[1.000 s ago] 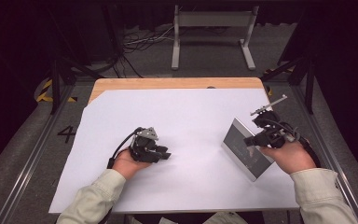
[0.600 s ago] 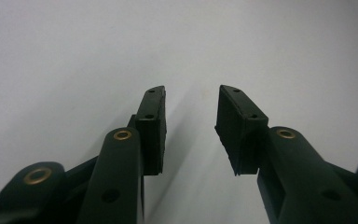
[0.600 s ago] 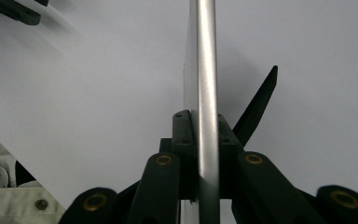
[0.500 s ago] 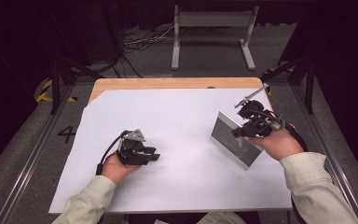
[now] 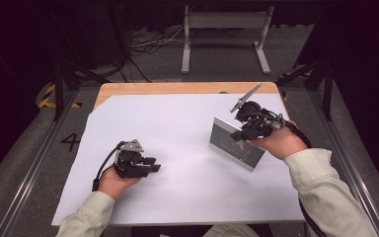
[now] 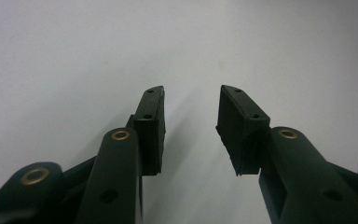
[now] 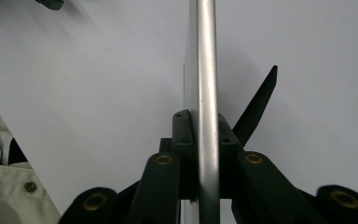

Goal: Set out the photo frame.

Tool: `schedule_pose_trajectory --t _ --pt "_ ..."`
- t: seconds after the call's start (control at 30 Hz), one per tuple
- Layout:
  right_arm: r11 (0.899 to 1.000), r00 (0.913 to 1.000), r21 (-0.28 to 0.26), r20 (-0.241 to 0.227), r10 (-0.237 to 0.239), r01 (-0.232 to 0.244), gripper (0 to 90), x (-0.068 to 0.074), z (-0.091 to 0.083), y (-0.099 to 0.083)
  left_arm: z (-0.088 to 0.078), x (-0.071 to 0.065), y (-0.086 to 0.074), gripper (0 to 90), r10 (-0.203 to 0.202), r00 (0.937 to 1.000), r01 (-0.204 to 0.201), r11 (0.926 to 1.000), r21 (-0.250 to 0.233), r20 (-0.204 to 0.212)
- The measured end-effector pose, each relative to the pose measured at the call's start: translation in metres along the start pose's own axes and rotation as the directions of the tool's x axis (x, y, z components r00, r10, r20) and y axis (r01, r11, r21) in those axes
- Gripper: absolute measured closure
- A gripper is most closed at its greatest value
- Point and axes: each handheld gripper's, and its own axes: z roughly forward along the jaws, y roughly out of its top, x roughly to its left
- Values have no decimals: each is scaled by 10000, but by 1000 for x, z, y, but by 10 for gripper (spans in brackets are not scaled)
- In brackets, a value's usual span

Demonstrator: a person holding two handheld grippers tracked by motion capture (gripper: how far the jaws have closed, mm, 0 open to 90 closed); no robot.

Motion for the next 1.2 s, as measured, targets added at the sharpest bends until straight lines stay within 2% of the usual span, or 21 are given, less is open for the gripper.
schedule_pose_trajectory --t 0.03,0.1,0.23,0.43,0.57,0.6,0.63,0.7,0.87,0.97,1.2 --pt "9997 9997 13 -84 -230 231 834 0 1 3 0 0 -1 620 -29 10000 29 10000 -29 -4" --pt "9994 9993 -14 -142 -337 337 834 1 2 4 -1 0 -1 620 0 10000 0 10000 -43 -10" --pt "9964 9956 -82 -411 -846 843 834 3 4 9 -1 1 -1 620 -10 10000 10 10000 -51 -2" --pt "9887 9858 -95 -762 -1496 1493 834 4 7 16 0 1 -1 620 -32 10000 32 10000 -32 80" --pt "9801 9749 -73 -1012 -1982 1984 834 4 9 19 1 1 0 620 -69 9999 70 10000 -11 105" --pt "9759 9697 -83 -1108 -2175 2179 834 4 10 20 1 1 0 620 -54 9999 54 10000 -9 98" --pt "9759 9697 -83 -1108 -2175 2179 834 4 10 20 1 1 0 620 -65 9999 65 10000 -18 91" --pt "9717 9645 -68 -1204 -2352 2361 834 4 11 22 1 1 0 620 -60 9999 60 10000 -15 102" --pt "9584 9483 -57 -1434 -2832 2854 834 3 16 26 2 1 0 620 -63 9999 63 10000 -3 125" --pt "9469 9347 -27 -1596 -3177 3214 834 3 20 28 2 1 0 621 -58 9999 58 10000 1 134" --pt "9292 9131 -54 -1835 -3641 3694 834 1 29 33 2 2 0 621 -33 9999 32 10000 30 134"
